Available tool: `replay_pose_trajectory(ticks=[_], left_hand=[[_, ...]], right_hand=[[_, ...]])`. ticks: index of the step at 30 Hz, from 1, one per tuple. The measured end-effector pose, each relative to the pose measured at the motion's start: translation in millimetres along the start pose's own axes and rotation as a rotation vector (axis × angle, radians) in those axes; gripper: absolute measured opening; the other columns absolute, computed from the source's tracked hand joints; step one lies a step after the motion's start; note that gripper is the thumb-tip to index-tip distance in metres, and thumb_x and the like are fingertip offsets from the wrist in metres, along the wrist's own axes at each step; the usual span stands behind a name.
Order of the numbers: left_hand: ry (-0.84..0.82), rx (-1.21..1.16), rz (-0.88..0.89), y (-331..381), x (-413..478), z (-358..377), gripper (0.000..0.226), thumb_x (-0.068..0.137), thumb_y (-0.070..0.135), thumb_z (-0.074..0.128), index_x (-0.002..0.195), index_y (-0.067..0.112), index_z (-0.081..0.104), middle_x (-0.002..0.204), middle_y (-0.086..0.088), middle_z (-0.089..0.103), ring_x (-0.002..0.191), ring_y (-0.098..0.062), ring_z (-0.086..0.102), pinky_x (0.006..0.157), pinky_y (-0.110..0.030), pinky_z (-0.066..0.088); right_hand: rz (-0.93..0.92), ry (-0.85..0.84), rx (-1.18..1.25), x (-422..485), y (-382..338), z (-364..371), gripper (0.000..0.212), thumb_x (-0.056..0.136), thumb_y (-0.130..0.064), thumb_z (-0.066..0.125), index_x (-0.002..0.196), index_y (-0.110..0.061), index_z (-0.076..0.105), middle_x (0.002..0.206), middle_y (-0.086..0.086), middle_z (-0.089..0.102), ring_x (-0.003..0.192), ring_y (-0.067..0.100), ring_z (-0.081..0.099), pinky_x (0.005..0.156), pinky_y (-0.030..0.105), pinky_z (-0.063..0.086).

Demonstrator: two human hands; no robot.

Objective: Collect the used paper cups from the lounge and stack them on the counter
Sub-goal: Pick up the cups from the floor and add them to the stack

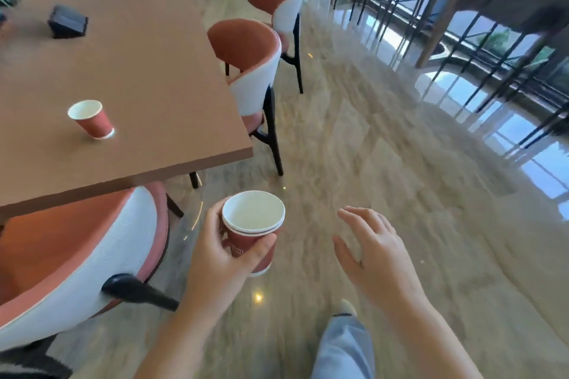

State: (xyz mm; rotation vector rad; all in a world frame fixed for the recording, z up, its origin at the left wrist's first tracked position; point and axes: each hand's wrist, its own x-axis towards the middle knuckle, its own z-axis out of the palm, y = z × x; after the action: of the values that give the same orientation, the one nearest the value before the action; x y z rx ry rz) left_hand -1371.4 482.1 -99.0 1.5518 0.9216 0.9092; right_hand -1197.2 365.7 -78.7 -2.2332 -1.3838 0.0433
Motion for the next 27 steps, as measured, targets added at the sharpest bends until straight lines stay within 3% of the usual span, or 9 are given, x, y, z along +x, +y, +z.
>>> replay_pose_trajectory(ticks=[4, 9, 12, 16, 21, 27], left_hand=[[0.195, 0.001, -0.049, -2.2, 32.4, 27.7, 0.065, 0.05, 0.056, 0.074, 0.107, 0.041, 0.047, 0.099, 0.042, 0.056, 0.096, 0.015, 0.056, 0.072, -0.001, 0.043], [0.439, -0.004, -0.102, -7.9, 63.5, 85.6, 0.064, 0.053, 0.045, 0.08, 0.108, 0.042, 0.047, 0.104, 0.037, 0.058, 0.098, 0.01, 0.057, 0.076, -0.004, 0.044], [0.533, 0.005, -0.127, -12.9, 81.3, 118.3, 0.064, 0.053, 0.051, 0.077, 0.11, 0.044, 0.047, 0.107, 0.035, 0.058, 0.101, 0.008, 0.057, 0.077, -0.004, 0.043], [0.604, -0.003, -0.18, -35.4, 98.3, 153.7, 0.064, 0.053, 0.053, 0.076, 0.109, 0.042, 0.047, 0.111, 0.023, 0.059, 0.105, 0.001, 0.058, 0.084, -0.017, 0.047], [0.645, -0.014, -0.243, -85.4, 121.9, 184.1, 0.057, 0.059, 0.032, 0.082, 0.104, 0.036, 0.047, 0.106, 0.019, 0.057, 0.096, 0.008, 0.059, 0.077, -0.007, 0.046], [0.672, 0.014, -0.3, -186.1, 145.8, 192.9, 0.063, 0.057, 0.03, 0.087, 0.105, 0.036, 0.047, 0.107, 0.019, 0.058, 0.094, 0.01, 0.058, 0.069, -0.006, 0.047]], right_hand=[[-0.15, -0.127, 0.031, 69.7, 31.9, 11.0, 0.034, 0.081, -0.02, 0.066, 0.112, -0.006, 0.062, 0.109, 0.008, 0.063, 0.103, 0.031, 0.058, 0.089, 0.037, 0.043], [-0.322, -0.297, 0.066, 151.2, 77.4, 18.3, 0.038, 0.085, -0.029, 0.059, 0.116, -0.008, 0.059, 0.116, 0.006, 0.061, 0.109, 0.029, 0.054, 0.093, 0.038, 0.042], [-0.412, -0.35, 0.075, 189.1, 108.0, 26.5, 0.039, 0.085, -0.032, 0.055, 0.116, -0.009, 0.059, 0.116, 0.004, 0.061, 0.109, 0.028, 0.055, 0.093, 0.041, 0.045], [-0.501, -0.404, 0.058, 225.8, 143.2, 54.9, 0.037, 0.083, -0.026, 0.061, 0.116, -0.009, 0.059, 0.114, 0.006, 0.062, 0.107, 0.03, 0.056, 0.09, 0.041, 0.045], [-0.57, -0.47, 0.056, 249.9, 176.9, 110.1, 0.034, 0.081, -0.021, 0.064, 0.113, -0.009, 0.06, 0.11, 0.006, 0.064, 0.102, 0.029, 0.059, 0.087, 0.037, 0.045], [-0.588, -0.505, 0.036, 258.3, 223.1, 201.5, 0.035, 0.076, -0.016, 0.071, 0.109, -0.009, 0.062, 0.104, 0.005, 0.066, 0.096, 0.028, 0.062, 0.085, 0.038, 0.047]])
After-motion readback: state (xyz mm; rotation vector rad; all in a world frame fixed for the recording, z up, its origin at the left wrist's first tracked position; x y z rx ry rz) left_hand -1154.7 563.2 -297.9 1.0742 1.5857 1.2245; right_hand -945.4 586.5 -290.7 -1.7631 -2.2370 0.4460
